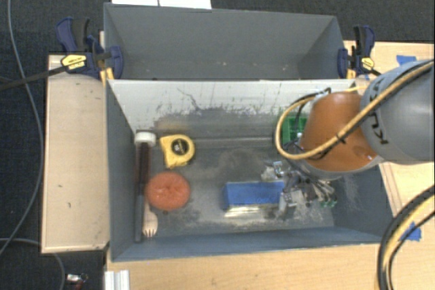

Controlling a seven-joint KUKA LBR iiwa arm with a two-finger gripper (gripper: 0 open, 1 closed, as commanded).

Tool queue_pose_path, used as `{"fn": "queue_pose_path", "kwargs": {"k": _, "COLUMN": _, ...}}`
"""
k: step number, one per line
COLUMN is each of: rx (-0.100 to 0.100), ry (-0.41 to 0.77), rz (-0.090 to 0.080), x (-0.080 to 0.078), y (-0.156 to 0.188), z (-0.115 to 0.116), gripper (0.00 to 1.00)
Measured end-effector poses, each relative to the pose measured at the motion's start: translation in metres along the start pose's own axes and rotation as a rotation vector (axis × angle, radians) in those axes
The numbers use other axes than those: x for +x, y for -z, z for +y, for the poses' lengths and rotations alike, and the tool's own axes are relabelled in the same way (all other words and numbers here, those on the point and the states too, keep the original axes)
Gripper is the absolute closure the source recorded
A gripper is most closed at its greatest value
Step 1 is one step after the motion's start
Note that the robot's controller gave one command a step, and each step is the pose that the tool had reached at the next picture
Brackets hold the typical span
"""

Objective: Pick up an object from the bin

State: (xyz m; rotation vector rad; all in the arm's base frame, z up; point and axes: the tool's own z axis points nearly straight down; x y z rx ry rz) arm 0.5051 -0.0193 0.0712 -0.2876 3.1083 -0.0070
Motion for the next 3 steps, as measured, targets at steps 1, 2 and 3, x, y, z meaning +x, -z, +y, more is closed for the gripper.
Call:
{"fn": "queue_pose_path", "kwargs": {"k": 1, "rx": 0.000, "ry": 0.001, "rz": 0.000, "x": 0.0000, "y": 0.0000, "z": 0.0000, "gripper": 1.00}}
{"fn": "queue_pose_path", "kwargs": {"k": 2, "rx": 0.000, "ry": 0.003, "rz": 0.000, "x": 0.0000, "y": 0.0000, "z": 0.0000, "gripper": 1.00}}
{"fn": "queue_pose_path", "kwargs": {"k": 3, "rx": 0.000, "ry": 0.004, "rz": 0.000, "x": 0.0000, "y": 0.0000, "z": 0.0000, "gripper": 1.00}}
